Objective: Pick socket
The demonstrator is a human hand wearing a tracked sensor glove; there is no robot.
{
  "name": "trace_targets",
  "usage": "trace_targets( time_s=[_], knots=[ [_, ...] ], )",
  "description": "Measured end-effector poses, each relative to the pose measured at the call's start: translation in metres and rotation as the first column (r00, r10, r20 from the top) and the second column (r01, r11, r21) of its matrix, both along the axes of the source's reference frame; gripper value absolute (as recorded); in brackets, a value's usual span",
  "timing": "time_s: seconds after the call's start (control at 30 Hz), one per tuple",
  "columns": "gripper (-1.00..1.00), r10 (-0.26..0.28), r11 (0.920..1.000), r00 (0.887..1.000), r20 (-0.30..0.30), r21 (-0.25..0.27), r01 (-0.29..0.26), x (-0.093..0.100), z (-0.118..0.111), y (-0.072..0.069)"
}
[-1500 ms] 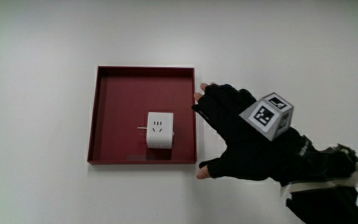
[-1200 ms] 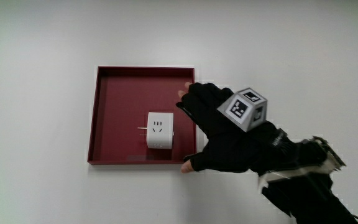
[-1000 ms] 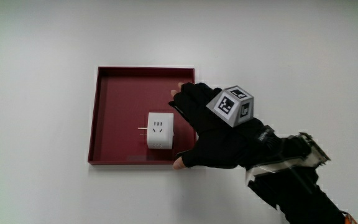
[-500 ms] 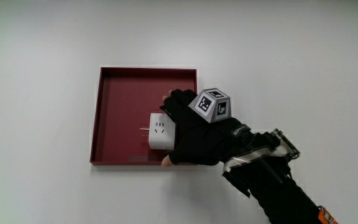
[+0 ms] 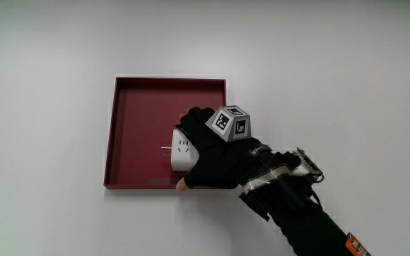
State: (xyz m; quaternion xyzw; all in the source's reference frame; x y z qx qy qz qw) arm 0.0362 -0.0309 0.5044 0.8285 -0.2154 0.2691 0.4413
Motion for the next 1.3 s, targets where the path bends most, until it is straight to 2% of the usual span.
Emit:
trace_targets(
  time_s=[0.07, 0.13, 0.17, 0.23, 0.3, 0.37, 0.4, 0.5, 0.57, 0.7, 0.73, 0.87, 1.07, 1.13, 1.17, 1.2, 1.23, 1.27, 1.3],
  knots=[
    [0.0, 0.009, 0.9999, 1.0, 0.024, -0.004, -0.009, 0.0, -0.002, -0.001],
    [0.0, 0.025, 0.9995, 1.0, 0.012, 0.02, -0.025, 0.001, 0.002, -0.001],
    [0.06, 0.028, 0.9995, 0.999, 0.024, 0.016, -0.029, 0.001, 0.002, -0.001],
    [0.17, 0.036, 0.9982, 0.999, 0.024, 0.046, -0.038, 0.002, 0.002, -0.001],
    [0.28, 0.046, 0.998, 0.998, 0.048, 0.04, -0.048, 0.003, 0.0, -0.001],
    [0.39, 0.054, 0.9954, 0.998, 0.033, 0.078, -0.056, 0.004, 0.004, -0.001],
    [0.44, 0.059, 0.9964, 0.996, 0.067, 0.057, -0.063, 0.004, -0.001, -0.001],
    [0.61, 0.064, 0.9938, 0.995, 0.077, 0.085, -0.071, 0.004, -0.002, 0.0],
    [0.72, 0.073, 0.989, 0.995, 0.075, 0.123, -0.082, 0.005, -0.002, 0.001],
    [0.94, 0.066, 0.99, 0.995, 0.074, 0.12, -0.074, 0.006, -0.001, 0.0],
    [1.0, 0.07, 0.9906, 0.994, 0.086, 0.111, -0.079, 0.006, -0.007, 0.001],
    [1.0, 0.074, 0.99, 0.991, 0.108, 0.111, -0.087, 0.009, -0.01, 0.0],
    [1.0, 0.07, 0.9887, 0.984, 0.162, 0.12, -0.09, 0.019, -0.032, -0.001],
    [1.0, 0.064, 0.9873, 0.985, 0.159, 0.134, -0.086, 0.023, -0.039, -0.001],
    [1.0, 0.075, 0.9873, 0.981, 0.178, 0.124, -0.098, 0.024, -0.046, -0.001],
    [1.0, 0.067, 0.9822, 0.981, 0.182, 0.161, -0.097, 0.027, -0.048, -0.001],
    [1.0, 0.064, 0.9848, 0.979, 0.194, 0.147, -0.093, 0.03, -0.049, -0.001],
    [1.0, 0.055, 0.9834, 0.981, 0.186, 0.16, -0.085, 0.032, -0.051, 0.0],
    [1.0, 0.061, 0.9836, 0.978, 0.201, 0.155, -0.093, 0.034, -0.057, 0.0]
  ],
)
